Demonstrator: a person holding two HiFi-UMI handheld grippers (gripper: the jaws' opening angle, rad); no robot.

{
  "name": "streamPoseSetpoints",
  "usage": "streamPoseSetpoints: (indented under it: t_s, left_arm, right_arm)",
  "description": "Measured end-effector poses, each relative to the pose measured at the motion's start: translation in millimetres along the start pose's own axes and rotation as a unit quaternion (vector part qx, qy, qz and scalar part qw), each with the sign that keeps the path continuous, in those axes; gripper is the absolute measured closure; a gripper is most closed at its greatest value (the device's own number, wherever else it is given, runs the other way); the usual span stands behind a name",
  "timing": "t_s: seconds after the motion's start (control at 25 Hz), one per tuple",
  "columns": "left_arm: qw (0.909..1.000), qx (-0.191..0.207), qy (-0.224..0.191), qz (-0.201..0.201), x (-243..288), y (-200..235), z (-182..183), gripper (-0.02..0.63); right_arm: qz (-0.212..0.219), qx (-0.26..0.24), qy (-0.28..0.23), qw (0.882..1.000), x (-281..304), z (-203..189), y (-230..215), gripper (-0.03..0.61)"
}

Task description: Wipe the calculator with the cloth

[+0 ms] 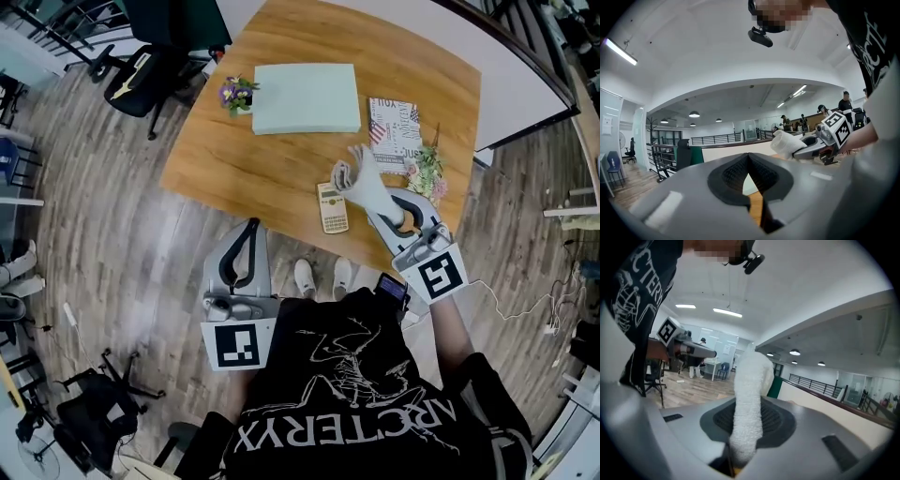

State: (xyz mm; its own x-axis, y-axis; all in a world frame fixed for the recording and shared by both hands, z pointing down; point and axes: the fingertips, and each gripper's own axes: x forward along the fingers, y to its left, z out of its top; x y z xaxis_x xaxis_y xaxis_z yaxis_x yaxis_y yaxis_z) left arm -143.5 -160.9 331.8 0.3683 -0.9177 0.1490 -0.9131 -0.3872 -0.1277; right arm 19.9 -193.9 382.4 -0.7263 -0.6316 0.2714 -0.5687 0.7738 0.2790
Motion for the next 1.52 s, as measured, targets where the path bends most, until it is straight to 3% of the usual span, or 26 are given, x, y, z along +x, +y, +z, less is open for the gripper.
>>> streamPoseSetpoints:
  t_s: [0.16, 0.32, 0.72, 0.92, 1.04, 1.24, 1.52]
  left_arm:
    - [0.9998, 0.002, 0.008, 0.020, -4, -5, 0, 0.604]
    - [0.9989, 0.005, 0.020, 0.042, -16, -7, -2, 0.604]
    - [0.9938, 0.014, 0.039, 0.103, -51, 4, -3, 0.604]
    - [0.9921, 0.020, 0.045, 0.116, -59, 5, -5, 0.604]
    - [0.9918, 0.021, 0.045, 0.118, -58, 4, -5, 0.604]
    - [0.9916, 0.024, 0.041, 0.121, -60, 3, -6, 0.604]
    - [0.9928, 0.025, 0.036, 0.111, -54, 1, -4, 0.604]
  right_arm:
    - [0.052, -0.043, 0.046, 0.997, 33, -30, 4, 0.486]
    - [0.115, -0.124, 0.104, 0.980, 78, -77, 13, 0.488]
    - [0.220, -0.254, 0.268, 0.903, 157, -230, 39, 0.488]
    - [0.252, -0.269, 0.308, 0.877, 171, -271, 51, 0.486]
    - [0.265, -0.271, 0.316, 0.870, 173, -281, 59, 0.486]
    - [0.268, -0.257, 0.317, 0.873, 171, -285, 63, 0.486]
    - [0.293, -0.257, 0.315, 0.866, 157, -283, 80, 0.486]
